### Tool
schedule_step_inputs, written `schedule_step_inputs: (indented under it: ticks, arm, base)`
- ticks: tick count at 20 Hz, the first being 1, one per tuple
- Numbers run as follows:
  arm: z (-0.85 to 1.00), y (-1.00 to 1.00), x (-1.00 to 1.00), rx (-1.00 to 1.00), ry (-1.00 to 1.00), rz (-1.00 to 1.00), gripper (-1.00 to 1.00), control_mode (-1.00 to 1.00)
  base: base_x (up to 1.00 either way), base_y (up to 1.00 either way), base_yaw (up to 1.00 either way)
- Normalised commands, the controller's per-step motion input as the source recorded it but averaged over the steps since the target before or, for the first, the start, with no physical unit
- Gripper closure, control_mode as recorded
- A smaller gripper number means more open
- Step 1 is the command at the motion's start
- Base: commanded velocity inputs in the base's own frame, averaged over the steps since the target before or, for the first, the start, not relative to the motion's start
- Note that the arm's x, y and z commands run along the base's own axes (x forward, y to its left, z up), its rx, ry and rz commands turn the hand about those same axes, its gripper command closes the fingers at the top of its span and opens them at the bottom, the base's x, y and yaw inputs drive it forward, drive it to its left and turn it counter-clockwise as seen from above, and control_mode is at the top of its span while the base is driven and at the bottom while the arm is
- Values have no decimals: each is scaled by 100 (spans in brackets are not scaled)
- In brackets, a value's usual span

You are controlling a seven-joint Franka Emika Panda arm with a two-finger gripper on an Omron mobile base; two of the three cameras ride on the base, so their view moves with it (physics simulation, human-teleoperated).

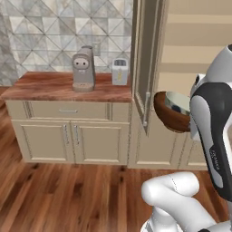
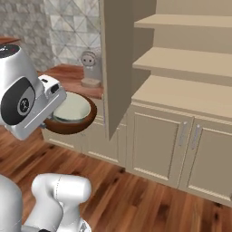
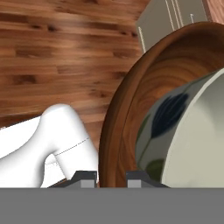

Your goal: Pick up the bowls on the counter and stack them on top of one another in the open cabinet. Place the smaller bowl on top of the larger bowl.

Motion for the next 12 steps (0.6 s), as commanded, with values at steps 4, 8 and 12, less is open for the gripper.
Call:
schedule_step_inputs:
  ticks: [4, 8, 12]
  arm:
    - [0, 0, 0, 0, 0, 0, 100, 100]
    - [0, 0, 0, 0, 0, 0, 100, 100]
    - [0, 0, 0, 0, 0, 0, 100, 100]
  base:
    - [-18, -51, 3]
    - [-14, -49, 2]
    - [-6, -47, 0]
